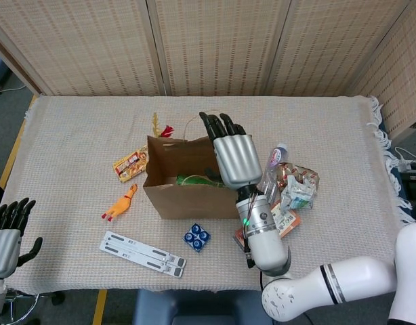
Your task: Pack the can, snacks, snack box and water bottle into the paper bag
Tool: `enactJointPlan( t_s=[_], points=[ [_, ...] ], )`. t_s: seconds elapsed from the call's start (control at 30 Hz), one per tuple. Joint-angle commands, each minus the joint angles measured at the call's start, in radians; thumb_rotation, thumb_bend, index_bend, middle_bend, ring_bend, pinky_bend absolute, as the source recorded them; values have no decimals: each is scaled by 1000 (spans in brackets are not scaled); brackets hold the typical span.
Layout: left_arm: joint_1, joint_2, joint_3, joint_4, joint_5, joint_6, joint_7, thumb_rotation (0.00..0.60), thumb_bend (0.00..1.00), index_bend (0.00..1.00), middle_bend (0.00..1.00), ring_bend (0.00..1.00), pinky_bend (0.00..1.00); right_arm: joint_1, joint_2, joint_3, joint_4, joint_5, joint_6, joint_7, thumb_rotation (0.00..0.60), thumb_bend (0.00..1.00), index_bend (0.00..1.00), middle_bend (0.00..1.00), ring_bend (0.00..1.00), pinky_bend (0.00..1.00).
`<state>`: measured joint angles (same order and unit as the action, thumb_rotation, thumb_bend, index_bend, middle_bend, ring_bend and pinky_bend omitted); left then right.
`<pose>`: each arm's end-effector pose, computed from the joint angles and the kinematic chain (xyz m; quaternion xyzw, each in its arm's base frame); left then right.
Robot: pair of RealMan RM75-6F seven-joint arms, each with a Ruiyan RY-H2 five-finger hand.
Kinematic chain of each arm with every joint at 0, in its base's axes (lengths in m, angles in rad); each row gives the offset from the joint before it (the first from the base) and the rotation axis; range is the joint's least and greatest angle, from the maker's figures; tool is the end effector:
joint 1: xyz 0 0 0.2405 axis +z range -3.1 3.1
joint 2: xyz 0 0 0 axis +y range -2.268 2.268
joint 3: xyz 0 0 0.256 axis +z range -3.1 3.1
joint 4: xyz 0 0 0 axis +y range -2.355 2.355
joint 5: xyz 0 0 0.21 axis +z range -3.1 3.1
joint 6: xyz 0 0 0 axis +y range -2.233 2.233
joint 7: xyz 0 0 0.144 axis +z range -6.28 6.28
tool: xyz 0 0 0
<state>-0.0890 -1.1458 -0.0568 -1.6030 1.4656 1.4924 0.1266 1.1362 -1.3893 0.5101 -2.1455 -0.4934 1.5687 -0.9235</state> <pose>-0.3133 0.1837 0.1551 -0.6017 -0.3583 -0.3562 0.6186 0.0462 -0.3265 0.1074 0.6388 -0.3432 0.4766 0.4970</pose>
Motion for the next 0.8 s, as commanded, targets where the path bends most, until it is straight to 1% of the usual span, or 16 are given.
enactJointPlan(
  t_s=[0.03, 0.07, 0.13, 0.2, 0.3, 0.33, 0.4, 0.43, 0.53, 0.6, 0.63, 0.7, 0.8],
  points=[
    [0, 0, 0, 1, 0, 1, 0, 600, 377, 22, 0, 0, 0, -76, 102, 5, -93, -41, -5, 55, 600, 99, 0, 109, 59, 242],
    [0, -1, 0, 1, 0, 1, 0, 600, 377, 22, 0, 0, 0, -100, 134, -3, -120, -52, -8, 66, 600, 99, 0, 109, 59, 242],
    [0, -1, 0, 1, 0, 2, 1, 600, 377, 22, 0, 0, 0, -166, 220, -36, -184, -82, -25, 92, 600, 99, 0, 108, 59, 241],
    [1, -1, 0, 1, 0, 2, 1, 600, 377, 22, 0, 0, 0, -232, 294, -79, -211, -127, -44, 125, 600, 99, 0, 109, 59, 241],
    [1, -2, 0, 0, 0, 3, 6, 600, 377, 22, 0, 0, 0, -360, 397, -178, -211, -239, -85, 224, 600, 99, 0, 108, 59, 238],
    [1, -2, 1, -1, 0, 3, 9, 600, 377, 22, 0, 0, 0, -410, 432, -219, -208, -275, -102, 272, 600, 99, 0, 109, 59, 238],
    [1, -3, 0, -2, 0, 5, 13, 600, 376, 22, 0, 0, 0, -473, 466, -272, -174, -314, -144, 351, 600, 99, 0, 108, 59, 238],
    [2, -4, 1, -3, 1, 6, 14, 600, 377, 22, 0, 0, 0, -506, 478, -303, -140, -332, -179, 406, 600, 99, 0, 108, 59, 238],
    [3, -5, 1, -4, 2, 9, 15, 600, 377, 22, 0, 0, 0, -554, 476, -365, -39, -355, -284, 512, 600, 98, 0, 100, 52, 233],
    [3, -6, 0, -3, 1, 10, 18, 600, 376, 22, 0, 0, 0, -563, 456, -394, 23, -357, -343, 538, 600, 89, 0, 79, 34, 215],
    [4, -7, 0, -3, 1, 11, 20, 600, 376, 22, 0, 0, 0, -563, 432, -406, 67, -357, -368, 542, 600, 84, 0, 71, 26, 207],
    [4, -8, -1, -4, 0, 11, 21, 600, 377, 22, 0, 0, 0, -557, 379, -420, 140, -346, -398, 533, 600, 80, 0, 65, 23, 203],
    [4, -9, -2, -4, -1, 11, 20, 600, 377, 22, 0, 0, 0, -541, 302, -422, 229, -308, -426, 508, 600, 75, 0, 63, 21, 189]
  ],
)
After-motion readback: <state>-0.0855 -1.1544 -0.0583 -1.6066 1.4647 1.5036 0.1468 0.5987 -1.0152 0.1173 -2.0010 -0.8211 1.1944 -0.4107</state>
